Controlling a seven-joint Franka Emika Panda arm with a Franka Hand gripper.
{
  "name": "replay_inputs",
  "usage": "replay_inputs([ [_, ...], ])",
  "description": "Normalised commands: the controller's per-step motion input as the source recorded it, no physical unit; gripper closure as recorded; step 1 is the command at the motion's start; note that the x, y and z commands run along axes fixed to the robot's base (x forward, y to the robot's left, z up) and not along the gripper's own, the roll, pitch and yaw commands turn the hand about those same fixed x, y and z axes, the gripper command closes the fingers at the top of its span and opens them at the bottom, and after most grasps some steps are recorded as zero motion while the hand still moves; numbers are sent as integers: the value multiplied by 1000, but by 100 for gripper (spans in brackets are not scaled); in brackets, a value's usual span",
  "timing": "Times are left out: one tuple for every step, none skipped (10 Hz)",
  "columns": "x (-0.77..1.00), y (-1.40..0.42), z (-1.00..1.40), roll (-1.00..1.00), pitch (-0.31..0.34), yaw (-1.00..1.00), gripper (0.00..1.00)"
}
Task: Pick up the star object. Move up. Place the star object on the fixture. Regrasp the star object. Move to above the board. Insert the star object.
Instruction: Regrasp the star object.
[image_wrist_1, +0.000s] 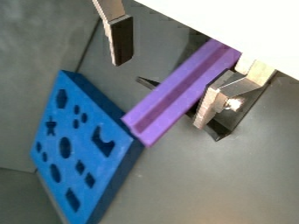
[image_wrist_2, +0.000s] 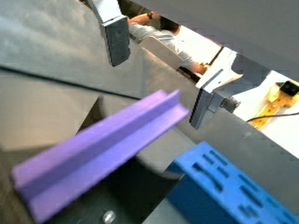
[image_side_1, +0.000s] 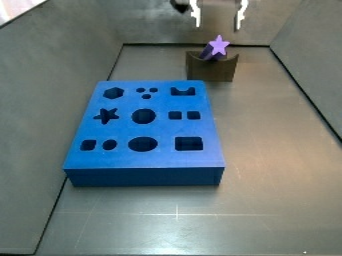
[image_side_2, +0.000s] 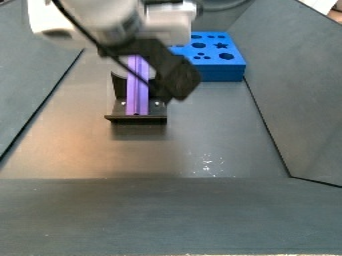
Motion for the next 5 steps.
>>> replay_inputs([
  [-36, 0, 266, 54, 32, -31, 0],
  [-1, -985, 1000, 1000, 54, 15, 0],
  [6, -1000, 974, 1000, 54, 15, 0],
  [-30, -1000, 953, 1000, 43, 14, 0],
  [-54, -1000, 933, 1000, 38, 14, 0],
])
